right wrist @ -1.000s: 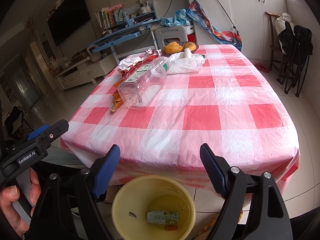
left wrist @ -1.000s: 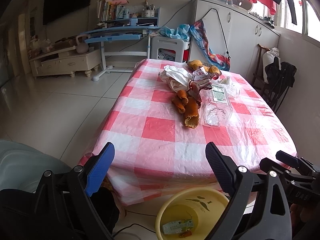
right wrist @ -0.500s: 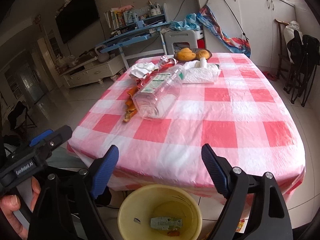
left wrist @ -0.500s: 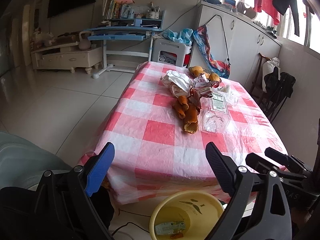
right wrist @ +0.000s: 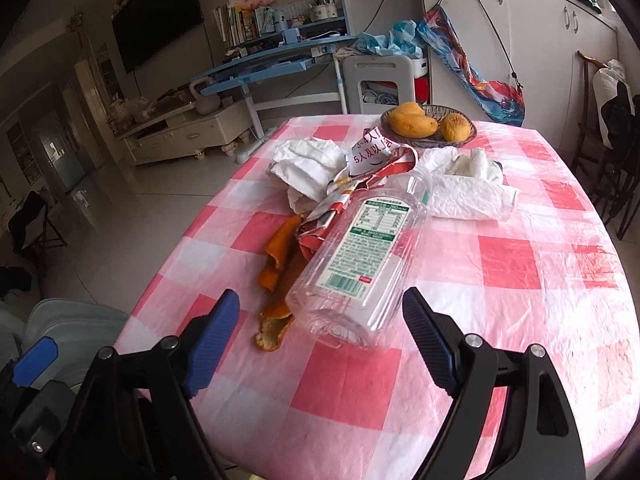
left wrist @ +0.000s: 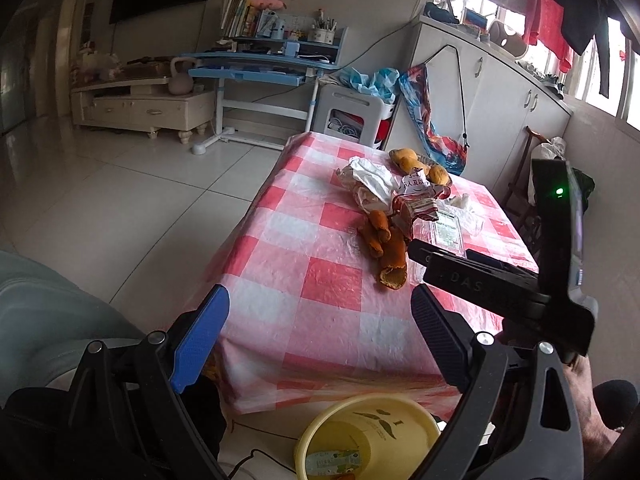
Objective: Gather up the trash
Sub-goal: 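Grasp the clear water bottle with the right tool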
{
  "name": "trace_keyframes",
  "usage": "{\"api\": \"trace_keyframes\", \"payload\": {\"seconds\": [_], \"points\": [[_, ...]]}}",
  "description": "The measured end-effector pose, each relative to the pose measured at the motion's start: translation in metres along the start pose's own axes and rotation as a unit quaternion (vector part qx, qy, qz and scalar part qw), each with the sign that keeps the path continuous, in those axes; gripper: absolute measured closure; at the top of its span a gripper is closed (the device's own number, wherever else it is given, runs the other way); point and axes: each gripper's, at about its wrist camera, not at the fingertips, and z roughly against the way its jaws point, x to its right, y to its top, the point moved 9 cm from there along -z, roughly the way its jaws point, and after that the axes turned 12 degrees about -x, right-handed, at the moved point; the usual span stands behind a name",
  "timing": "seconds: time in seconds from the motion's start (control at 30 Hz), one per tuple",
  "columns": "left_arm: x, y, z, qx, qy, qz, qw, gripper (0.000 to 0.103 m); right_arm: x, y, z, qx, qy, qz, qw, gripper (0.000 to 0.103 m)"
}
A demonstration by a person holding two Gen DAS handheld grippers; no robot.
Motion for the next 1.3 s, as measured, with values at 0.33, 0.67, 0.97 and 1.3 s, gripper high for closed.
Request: {"api": "trace_keyframes", "payload": {"seconds": [0.33, 0.67, 0.97, 1.3], "points": [[0.002, 0.014, -0.022, -0.027, -0.008, 0.008, 0.9996, 0.014, 0.049, 0.006, 0.001, -0.04, 0.017, -0.005, 0.999, 0.043], [0.021, 0.037, -0.04, -0.04, 0.005, -0.035, 0.9986, 0.014, 0.062, -0.013, 0.017, -0.086, 0.029, 0.005, 0.996, 0.038], [0.05, 0.079, -0.11, -0.086, 0.016, -0.114, 0.9896, 0.024, 0.074, 0.004, 0.001, -0.071, 0.036, -0.026, 0.996, 0.032], [0.075, 0.086, -0.164, -0.126, 0.012, -0.144, 0.9815, 0.04, 0.092, 0.01, -0.004, -0.073, 0.045, -0.049, 0.995, 0.032]]}}
